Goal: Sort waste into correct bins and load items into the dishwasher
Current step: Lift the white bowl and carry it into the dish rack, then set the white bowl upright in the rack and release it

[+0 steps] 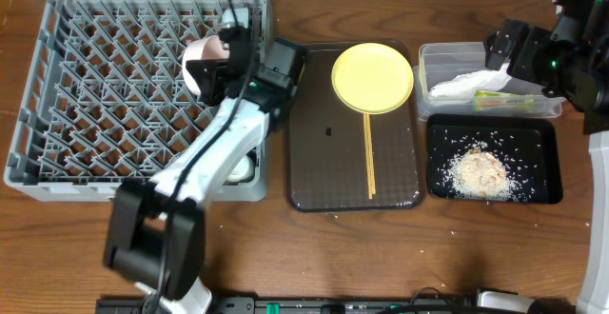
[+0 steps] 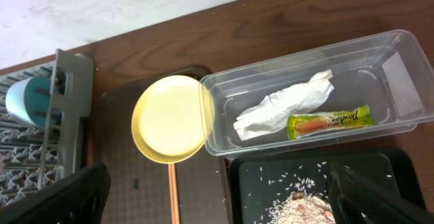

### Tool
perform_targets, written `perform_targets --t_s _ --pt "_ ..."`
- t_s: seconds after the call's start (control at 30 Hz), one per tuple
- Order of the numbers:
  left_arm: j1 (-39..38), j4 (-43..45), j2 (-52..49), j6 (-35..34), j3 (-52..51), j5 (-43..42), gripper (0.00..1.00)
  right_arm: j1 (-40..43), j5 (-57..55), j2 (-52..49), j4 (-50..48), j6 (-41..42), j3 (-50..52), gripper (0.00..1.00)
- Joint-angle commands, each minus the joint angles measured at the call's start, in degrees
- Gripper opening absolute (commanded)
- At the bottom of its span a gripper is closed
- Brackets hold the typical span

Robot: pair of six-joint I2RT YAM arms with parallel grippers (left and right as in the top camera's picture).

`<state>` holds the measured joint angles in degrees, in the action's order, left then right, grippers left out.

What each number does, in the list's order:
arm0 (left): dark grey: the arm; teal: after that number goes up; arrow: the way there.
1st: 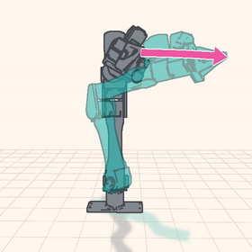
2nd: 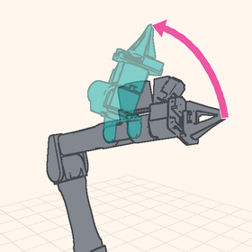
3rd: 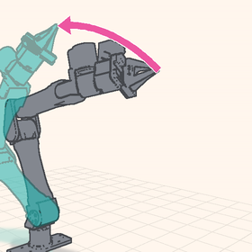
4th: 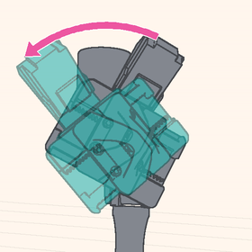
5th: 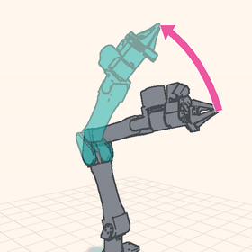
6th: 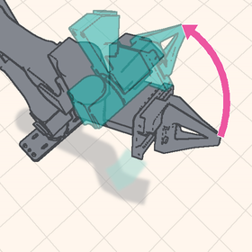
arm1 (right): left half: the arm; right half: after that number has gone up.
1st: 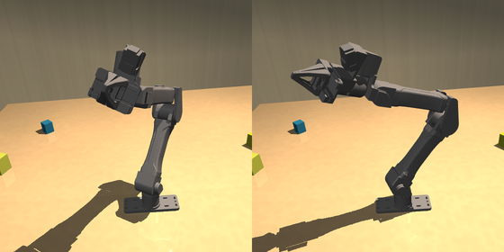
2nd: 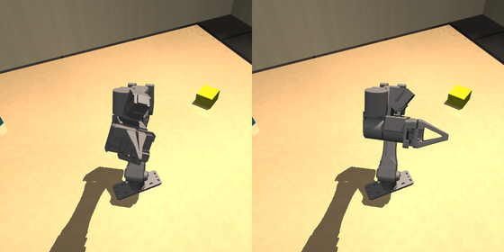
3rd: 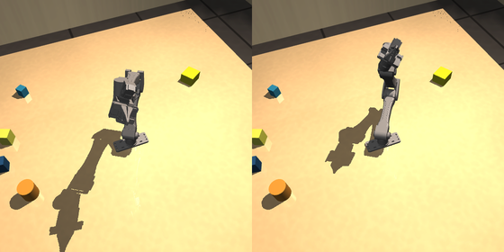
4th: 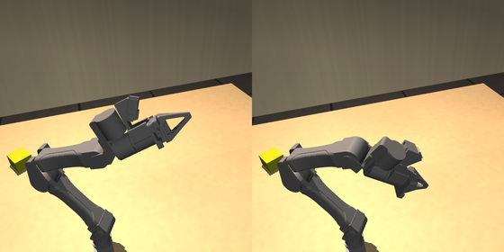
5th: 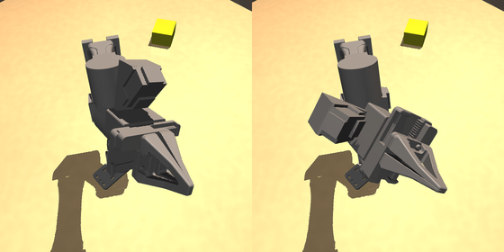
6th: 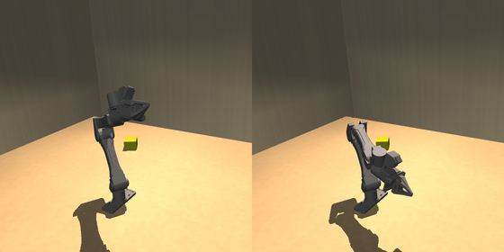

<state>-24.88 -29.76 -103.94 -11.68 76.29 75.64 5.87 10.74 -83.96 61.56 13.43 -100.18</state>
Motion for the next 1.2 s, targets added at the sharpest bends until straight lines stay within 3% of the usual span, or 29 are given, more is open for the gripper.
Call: perform_targets --t_s 0.0,1.17 --pt "0.1 1.0 -2.5 0.2 0.0 8.0 0.07 0.5 0.4 0.0 0.0 0.7 -0.5 0.99" --pt "-0.7 1.9 -7.9 -3.2 -0.4 5.9 0.07 0.5 0.4 0.0 0.0 0.7 -0.5 0.99"
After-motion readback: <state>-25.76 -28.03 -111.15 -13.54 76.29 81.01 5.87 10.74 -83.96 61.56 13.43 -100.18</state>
